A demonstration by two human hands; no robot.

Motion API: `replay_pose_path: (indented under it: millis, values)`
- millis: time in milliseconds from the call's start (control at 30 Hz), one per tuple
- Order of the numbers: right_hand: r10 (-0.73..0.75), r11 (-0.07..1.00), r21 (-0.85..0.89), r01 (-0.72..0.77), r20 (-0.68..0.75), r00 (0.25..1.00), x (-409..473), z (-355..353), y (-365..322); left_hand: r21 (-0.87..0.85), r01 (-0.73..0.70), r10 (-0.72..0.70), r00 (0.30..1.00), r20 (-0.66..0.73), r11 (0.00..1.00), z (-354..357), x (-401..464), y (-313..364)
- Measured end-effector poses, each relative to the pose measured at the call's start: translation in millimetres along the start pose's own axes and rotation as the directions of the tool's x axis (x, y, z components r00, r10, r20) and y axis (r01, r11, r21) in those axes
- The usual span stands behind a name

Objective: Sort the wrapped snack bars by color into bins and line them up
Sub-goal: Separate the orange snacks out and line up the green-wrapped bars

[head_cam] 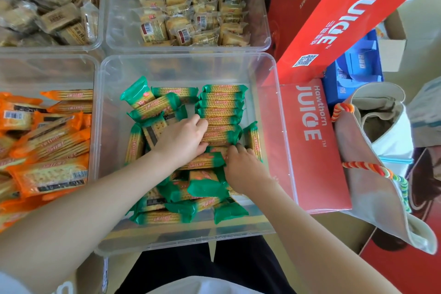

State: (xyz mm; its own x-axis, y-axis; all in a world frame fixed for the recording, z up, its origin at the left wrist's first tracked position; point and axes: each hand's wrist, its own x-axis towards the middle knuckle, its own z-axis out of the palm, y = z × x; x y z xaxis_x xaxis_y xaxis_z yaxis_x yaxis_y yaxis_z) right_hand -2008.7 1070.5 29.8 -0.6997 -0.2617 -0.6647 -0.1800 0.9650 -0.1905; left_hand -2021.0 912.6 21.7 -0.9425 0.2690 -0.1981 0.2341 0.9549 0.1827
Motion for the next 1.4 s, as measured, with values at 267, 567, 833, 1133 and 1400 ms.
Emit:
replay_pose_path:
  millis: [267, 567, 833, 1133, 1400]
  values:
    - [0.052, 0.994, -0.096, -0.058, -0.072, 0.996, -11, -19, 0, -0.006, -0.001, 0.001, 1.000, -0.001, 1.000, -3, -3, -1]
    - [0.058, 0.993, -0.102, -0.066, -0.080, 0.995, -17, -33, 0, -0.103, 0.008, -0.002, 0.999, 0.052, 0.995, -12, 1, -14]
    - [0.047, 0.995, 0.101, -0.019, -0.273, 0.961, -18, -65, 15, 0.056, -0.110, 0.097, 0.976, 0.196, 0.992, -7, 9, 2]
    - [0.027, 1.000, 0.020, -0.022, -0.269, 0.963, -13, -49, 3, -0.186, -0.038, 0.078, 0.974, 0.213, 0.982, -31, -21, -29]
    - [-0.053, 0.991, 0.103, 0.081, -0.251, 0.967, 4, -28, 7, -0.080, -0.117, 0.140, 0.907, 0.398, 0.990, -28, -32, -33]
